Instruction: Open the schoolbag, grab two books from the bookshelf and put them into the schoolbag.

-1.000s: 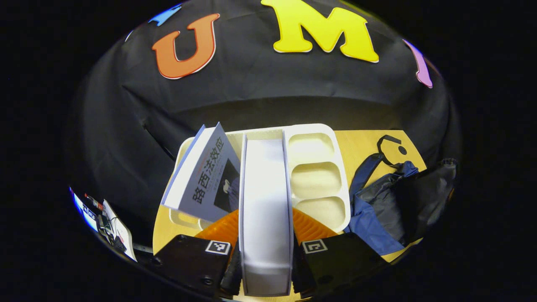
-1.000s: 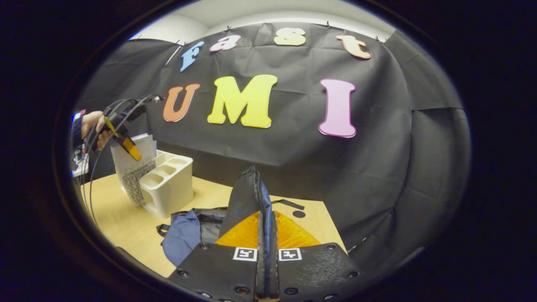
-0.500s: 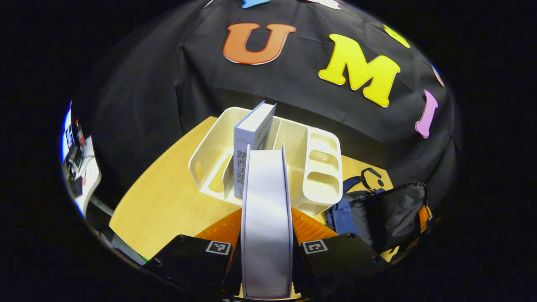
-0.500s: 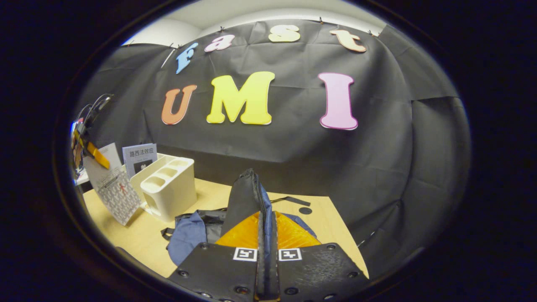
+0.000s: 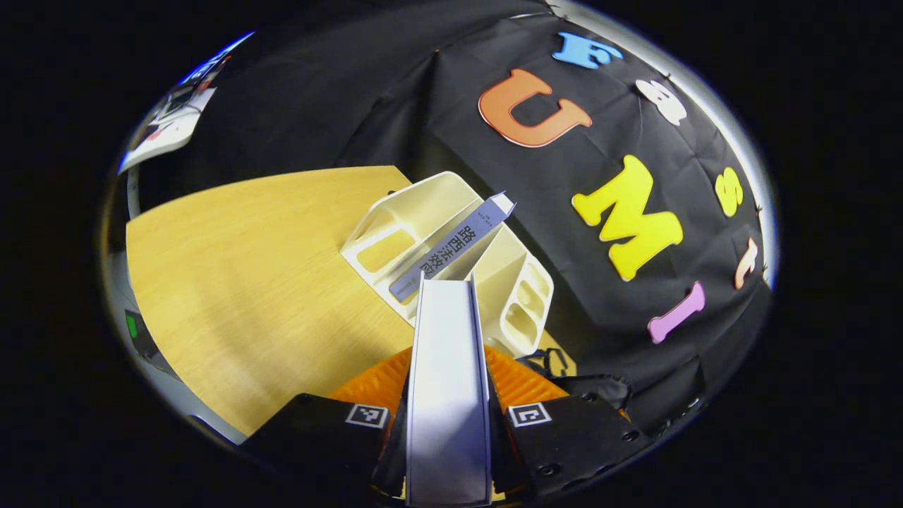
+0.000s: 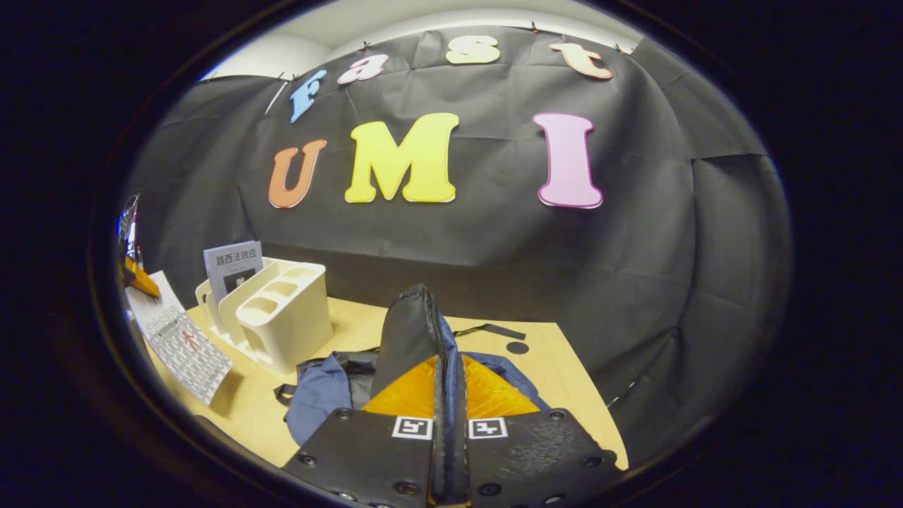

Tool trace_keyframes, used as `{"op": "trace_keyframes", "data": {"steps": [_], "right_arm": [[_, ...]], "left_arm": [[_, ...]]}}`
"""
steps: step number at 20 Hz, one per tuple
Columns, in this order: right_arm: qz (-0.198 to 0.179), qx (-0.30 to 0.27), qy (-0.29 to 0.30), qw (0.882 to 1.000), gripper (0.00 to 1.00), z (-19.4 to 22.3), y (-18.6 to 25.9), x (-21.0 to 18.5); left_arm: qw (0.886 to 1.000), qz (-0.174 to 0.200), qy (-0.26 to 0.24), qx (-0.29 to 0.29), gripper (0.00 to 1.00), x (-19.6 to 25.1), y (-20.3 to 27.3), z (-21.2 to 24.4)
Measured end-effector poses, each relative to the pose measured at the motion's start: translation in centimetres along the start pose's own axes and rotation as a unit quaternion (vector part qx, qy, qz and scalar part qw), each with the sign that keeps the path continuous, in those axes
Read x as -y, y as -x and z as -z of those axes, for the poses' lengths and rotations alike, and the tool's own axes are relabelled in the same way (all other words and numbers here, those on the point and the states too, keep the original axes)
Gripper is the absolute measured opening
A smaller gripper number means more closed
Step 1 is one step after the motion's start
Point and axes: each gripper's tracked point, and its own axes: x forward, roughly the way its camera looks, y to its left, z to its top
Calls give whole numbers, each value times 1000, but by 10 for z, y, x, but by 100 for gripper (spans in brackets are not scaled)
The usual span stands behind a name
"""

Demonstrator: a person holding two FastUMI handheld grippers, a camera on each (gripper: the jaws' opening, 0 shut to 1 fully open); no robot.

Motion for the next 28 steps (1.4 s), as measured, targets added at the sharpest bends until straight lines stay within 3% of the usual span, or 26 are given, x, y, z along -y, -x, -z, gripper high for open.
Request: {"op": "trace_keyframes", "data": {"steps": [7, 9, 10, 12, 13, 15, 28], "right_arm": [[10, 2, 24, 1000, 4, -24, 7, -2], [7, 2, 32, 999, 4, -33, 10, -9], [4, 3, 36, 999, 4, -37, 13, -13], [2, 7, 42, 999, 4, -46, 16, -16], [3, 8, 42, 999, 4, -49, 17, -16], [4, 8, 39, 999, 4, -54, 17, -15], [-12, 12, 50, 999, 4, -72, 16, -9]], "left_arm": [[990, 95, 99, -31, 48, 42, -18, 42], [990, 99, 96, -36, 53, 53, -30, 56], [990, 102, 89, -40, 48, 61, -34, 64], [988, 118, 86, -49, 48, 85, -44, 73], [986, 130, 91, -52, 53, 98, -46, 79], [982, 152, 99, -53, 47, 120, -53, 91], [983, 159, 83, -39, 48, 189, -158, 188]]}}
